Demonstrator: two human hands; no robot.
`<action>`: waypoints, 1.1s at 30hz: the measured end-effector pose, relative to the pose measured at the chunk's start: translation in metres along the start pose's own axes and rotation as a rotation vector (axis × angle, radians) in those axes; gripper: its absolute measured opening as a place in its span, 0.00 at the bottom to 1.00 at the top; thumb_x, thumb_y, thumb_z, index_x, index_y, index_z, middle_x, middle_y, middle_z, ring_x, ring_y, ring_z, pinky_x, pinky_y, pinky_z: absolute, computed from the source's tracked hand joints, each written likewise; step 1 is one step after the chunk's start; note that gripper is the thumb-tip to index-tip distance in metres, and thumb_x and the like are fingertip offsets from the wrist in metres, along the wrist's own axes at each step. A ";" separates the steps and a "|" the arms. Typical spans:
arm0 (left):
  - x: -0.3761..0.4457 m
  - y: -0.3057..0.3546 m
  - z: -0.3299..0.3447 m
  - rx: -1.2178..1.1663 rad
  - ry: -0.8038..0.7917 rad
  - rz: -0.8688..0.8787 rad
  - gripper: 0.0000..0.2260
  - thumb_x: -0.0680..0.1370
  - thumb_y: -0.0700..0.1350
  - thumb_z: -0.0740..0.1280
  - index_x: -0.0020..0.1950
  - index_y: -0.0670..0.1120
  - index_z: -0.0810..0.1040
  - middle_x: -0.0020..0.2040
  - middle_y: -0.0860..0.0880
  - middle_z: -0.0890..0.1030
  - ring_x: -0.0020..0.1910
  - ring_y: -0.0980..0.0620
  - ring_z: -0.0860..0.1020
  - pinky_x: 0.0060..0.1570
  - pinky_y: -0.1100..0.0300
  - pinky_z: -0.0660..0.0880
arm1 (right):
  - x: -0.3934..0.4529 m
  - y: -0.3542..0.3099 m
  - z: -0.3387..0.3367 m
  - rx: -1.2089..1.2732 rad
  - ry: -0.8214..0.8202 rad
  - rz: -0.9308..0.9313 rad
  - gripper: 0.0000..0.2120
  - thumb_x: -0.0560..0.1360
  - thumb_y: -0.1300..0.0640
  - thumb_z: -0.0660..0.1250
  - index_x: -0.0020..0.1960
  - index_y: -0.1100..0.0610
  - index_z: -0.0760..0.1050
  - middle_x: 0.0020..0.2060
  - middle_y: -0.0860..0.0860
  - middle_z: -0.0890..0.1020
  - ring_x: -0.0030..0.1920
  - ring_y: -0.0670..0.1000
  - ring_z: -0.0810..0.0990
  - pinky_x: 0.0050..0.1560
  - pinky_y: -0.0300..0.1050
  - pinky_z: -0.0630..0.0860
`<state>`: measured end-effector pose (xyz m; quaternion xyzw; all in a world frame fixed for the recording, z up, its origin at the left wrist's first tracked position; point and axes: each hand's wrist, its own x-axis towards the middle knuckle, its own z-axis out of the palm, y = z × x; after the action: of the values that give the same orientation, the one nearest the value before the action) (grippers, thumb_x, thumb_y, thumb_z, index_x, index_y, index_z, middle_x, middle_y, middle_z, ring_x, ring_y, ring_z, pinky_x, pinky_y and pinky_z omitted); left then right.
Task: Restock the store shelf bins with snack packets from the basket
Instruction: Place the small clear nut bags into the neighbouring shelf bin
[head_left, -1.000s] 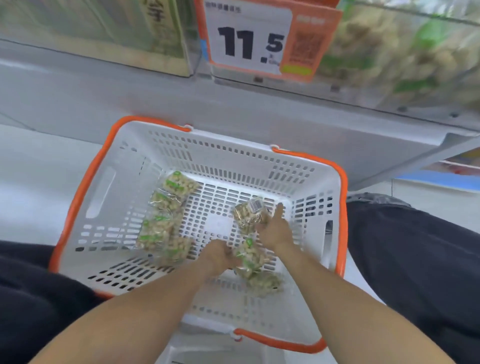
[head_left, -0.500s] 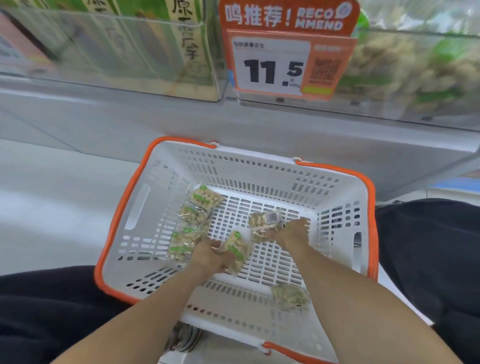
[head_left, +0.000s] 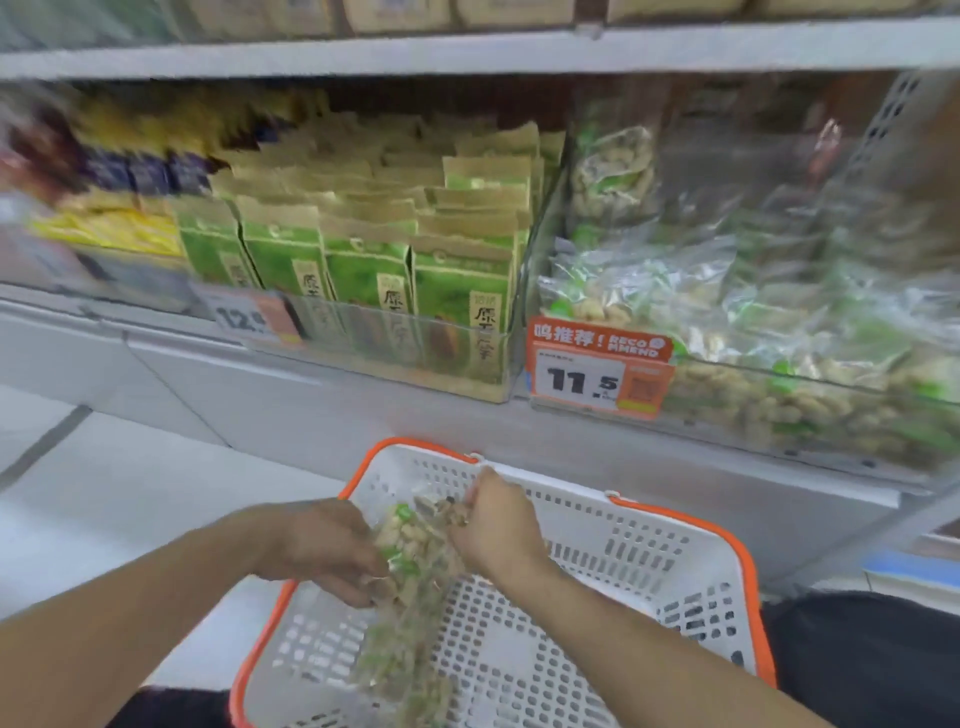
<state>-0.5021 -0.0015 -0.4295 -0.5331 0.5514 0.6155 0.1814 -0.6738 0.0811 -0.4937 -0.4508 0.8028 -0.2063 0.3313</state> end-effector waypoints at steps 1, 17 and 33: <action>-0.015 0.014 -0.016 -0.008 -0.030 0.019 0.16 0.76 0.35 0.71 0.60 0.34 0.71 0.39 0.42 0.84 0.43 0.42 0.85 0.44 0.57 0.82 | -0.003 -0.019 -0.017 -0.021 0.029 -0.084 0.12 0.74 0.57 0.70 0.49 0.53 0.67 0.41 0.51 0.75 0.46 0.56 0.76 0.35 0.47 0.70; -0.088 0.043 -0.042 -0.329 -0.168 0.545 0.29 0.72 0.28 0.67 0.71 0.38 0.63 0.63 0.32 0.77 0.59 0.29 0.78 0.63 0.35 0.72 | -0.077 -0.077 -0.126 -0.056 -0.057 -0.612 0.10 0.73 0.46 0.72 0.43 0.46 0.72 0.69 0.17 0.51 0.65 0.24 0.64 0.62 0.27 0.63; -0.091 0.062 0.004 -0.331 0.196 0.676 0.31 0.67 0.42 0.80 0.66 0.48 0.70 0.57 0.48 0.84 0.55 0.47 0.83 0.54 0.50 0.81 | -0.077 -0.084 -0.148 0.394 0.086 -0.418 0.29 0.64 0.53 0.83 0.53 0.38 0.66 0.53 0.36 0.73 0.50 0.41 0.80 0.47 0.42 0.81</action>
<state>-0.5215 0.0149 -0.3224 -0.3999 0.6039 0.6673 -0.1738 -0.7020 0.1095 -0.3110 -0.5243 0.6503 -0.4410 0.3283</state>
